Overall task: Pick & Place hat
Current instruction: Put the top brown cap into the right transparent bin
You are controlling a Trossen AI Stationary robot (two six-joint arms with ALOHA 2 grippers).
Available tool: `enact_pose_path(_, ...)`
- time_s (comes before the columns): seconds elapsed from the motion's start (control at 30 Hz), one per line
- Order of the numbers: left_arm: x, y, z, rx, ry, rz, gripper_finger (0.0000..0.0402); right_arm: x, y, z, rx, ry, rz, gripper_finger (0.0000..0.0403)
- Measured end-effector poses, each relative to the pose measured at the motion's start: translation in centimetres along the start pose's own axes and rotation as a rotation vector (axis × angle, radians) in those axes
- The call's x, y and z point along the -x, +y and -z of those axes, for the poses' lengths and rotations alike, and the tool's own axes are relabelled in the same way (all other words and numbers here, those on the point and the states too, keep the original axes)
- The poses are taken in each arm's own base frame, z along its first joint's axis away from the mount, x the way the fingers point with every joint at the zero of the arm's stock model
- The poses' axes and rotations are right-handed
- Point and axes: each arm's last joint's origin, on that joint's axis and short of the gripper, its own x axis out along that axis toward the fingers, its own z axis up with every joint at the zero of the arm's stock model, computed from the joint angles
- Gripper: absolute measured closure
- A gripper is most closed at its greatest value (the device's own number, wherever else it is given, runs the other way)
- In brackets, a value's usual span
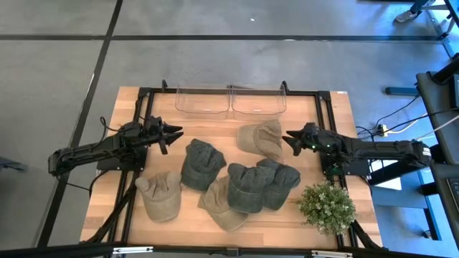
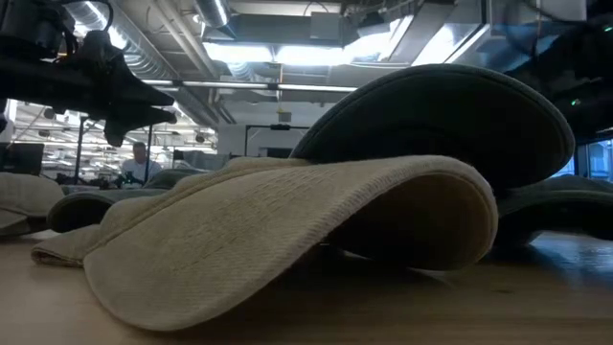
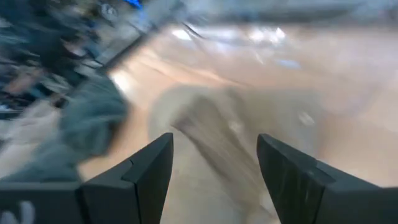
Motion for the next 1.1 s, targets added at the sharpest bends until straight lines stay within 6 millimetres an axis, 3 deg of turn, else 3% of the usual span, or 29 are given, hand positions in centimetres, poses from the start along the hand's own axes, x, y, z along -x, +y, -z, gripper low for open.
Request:
enact_pose_path(0.23, 0.0, 0.0, 0.0, 0.000, -0.003, -0.005, 0.0249, -1.1, 0.0, -0.5, -0.029, 0.174, 0.202, 0.0170)
enact_pose_path(0.47, 0.0, 0.0, 0.0, -0.001, -0.004, -0.006, 0.0249, -3.0, 1.1, -1.6, -0.090, 0.268, 0.273, 0.0170)
enact_pose_path(0.83, 0.0, 0.0, 0.0, -0.002, -0.004, -0.007, 0.0249, -6.0, 1.2, -0.2, -0.146, 0.491, 0.464, 0.0170)
enact_pose_path(1.1, 0.0, 0.0, 0.0, -0.002, 0.002, -0.010, 0.0249, -7.4, 1.6, -0.1, -0.137, 0.505, 0.486, 0.0170)
